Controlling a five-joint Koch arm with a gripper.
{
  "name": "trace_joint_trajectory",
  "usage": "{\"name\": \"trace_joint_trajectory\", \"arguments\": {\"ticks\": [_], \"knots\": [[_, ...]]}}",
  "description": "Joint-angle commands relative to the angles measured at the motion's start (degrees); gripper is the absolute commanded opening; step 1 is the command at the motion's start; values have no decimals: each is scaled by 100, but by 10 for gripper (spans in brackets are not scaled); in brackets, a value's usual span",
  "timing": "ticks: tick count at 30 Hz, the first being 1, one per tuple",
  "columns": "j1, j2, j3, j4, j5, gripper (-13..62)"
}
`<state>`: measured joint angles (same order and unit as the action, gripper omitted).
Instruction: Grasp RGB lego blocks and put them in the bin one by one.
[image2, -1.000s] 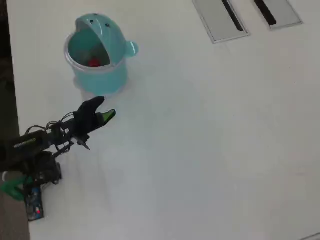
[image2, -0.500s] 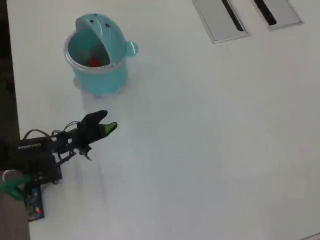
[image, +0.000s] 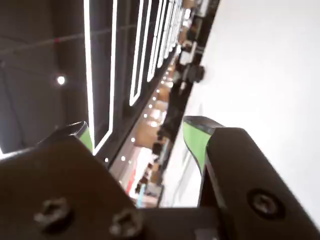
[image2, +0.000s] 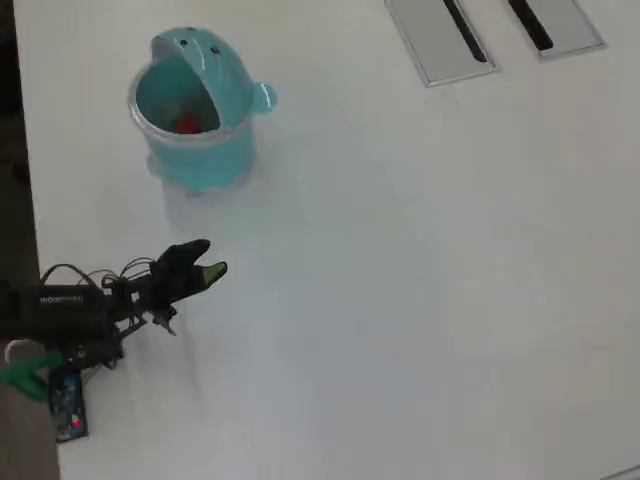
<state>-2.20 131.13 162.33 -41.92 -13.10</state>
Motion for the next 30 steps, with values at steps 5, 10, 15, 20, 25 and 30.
{"name": "trace_joint_trajectory", "arguments": {"ticks": [5,10,15,20,25,30], "knots": [[-62,431,378,-1037,0,329],[-88,431,747,-1239,0,330],[-62,431,1213,-1626,0,330],[-97,431,1652,-1723,79,330],[-88,431,1934,-1670,105,341],[105,422,1942,-1063,255,359]]}}
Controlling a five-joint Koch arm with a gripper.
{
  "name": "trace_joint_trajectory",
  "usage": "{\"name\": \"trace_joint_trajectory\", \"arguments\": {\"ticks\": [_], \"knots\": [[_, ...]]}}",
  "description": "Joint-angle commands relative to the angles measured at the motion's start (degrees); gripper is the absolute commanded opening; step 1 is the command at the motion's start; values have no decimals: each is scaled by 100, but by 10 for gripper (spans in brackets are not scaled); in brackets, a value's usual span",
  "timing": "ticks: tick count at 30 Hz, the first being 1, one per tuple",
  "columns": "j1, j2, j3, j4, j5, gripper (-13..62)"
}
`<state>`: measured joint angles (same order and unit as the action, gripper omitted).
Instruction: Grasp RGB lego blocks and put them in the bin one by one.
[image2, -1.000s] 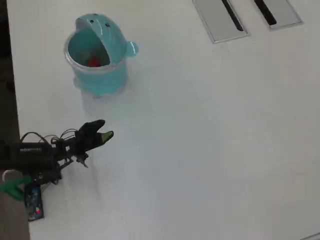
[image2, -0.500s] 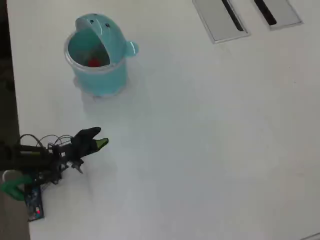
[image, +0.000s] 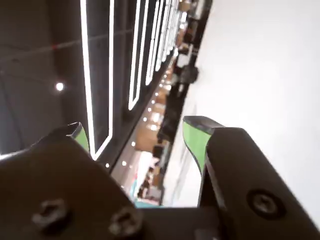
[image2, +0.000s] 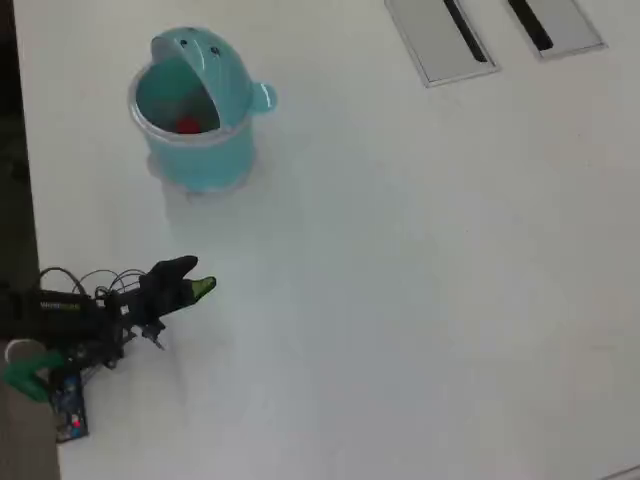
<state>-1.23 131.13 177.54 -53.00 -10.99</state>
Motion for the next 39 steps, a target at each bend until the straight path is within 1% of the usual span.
{"name": "trace_joint_trajectory", "arguments": {"ticks": [1,9,13,14,22,27,39], "knots": [[0,413,422,193,26,358],[-70,404,413,1459,343,358],[-114,404,413,2268,316,357],[-79,396,413,2725,334,357],[-53,352,413,3779,396,357],[44,334,413,3894,940,346],[0,334,413,3937,940,346]]}}
